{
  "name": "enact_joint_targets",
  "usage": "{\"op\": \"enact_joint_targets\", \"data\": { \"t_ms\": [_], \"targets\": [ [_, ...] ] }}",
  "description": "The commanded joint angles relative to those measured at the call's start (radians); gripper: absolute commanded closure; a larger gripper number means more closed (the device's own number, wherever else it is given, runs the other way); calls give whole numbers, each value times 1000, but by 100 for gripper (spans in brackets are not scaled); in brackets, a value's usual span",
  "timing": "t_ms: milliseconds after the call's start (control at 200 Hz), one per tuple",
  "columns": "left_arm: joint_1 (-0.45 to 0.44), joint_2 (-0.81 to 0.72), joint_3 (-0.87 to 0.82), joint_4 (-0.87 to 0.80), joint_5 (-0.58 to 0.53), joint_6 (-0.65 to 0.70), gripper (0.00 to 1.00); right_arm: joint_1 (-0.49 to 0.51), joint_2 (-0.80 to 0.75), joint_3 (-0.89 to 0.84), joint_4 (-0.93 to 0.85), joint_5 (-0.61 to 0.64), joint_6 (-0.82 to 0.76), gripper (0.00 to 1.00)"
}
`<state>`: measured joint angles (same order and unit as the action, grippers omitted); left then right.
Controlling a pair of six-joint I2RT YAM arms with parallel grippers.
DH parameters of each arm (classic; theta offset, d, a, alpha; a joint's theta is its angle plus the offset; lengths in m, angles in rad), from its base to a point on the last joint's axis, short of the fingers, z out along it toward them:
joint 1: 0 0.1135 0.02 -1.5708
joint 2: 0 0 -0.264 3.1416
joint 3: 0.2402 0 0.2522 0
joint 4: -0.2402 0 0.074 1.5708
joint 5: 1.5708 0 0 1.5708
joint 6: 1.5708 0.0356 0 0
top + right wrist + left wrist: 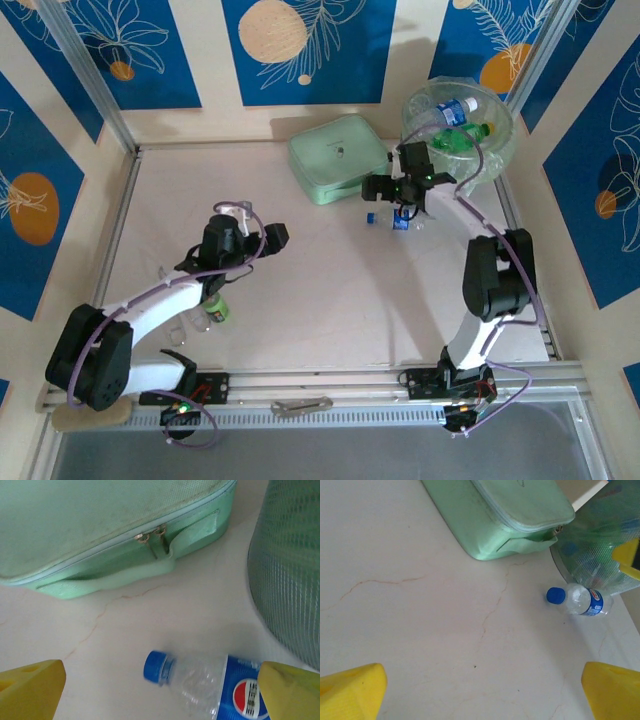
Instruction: Put the plastic bottles in the bin
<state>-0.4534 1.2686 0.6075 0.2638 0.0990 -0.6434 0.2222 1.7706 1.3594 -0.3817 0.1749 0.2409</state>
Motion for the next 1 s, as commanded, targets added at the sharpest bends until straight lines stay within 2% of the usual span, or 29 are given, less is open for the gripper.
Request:
{"op": "enact_joint_targets", "data": {
  "t_ms": [0,435,995],
  "targets": [
    [9,-24,-12,-1,-2,-19,1,-1,54,44,-23,62,-47,1],
    [7,-26,-22,23,4,-33,1,-9,112,11,-40,57,-101,1],
    [7,-22,-30,43,18,-48,1,19,-51,-182,-66,46,-79,1]
  ]
}}
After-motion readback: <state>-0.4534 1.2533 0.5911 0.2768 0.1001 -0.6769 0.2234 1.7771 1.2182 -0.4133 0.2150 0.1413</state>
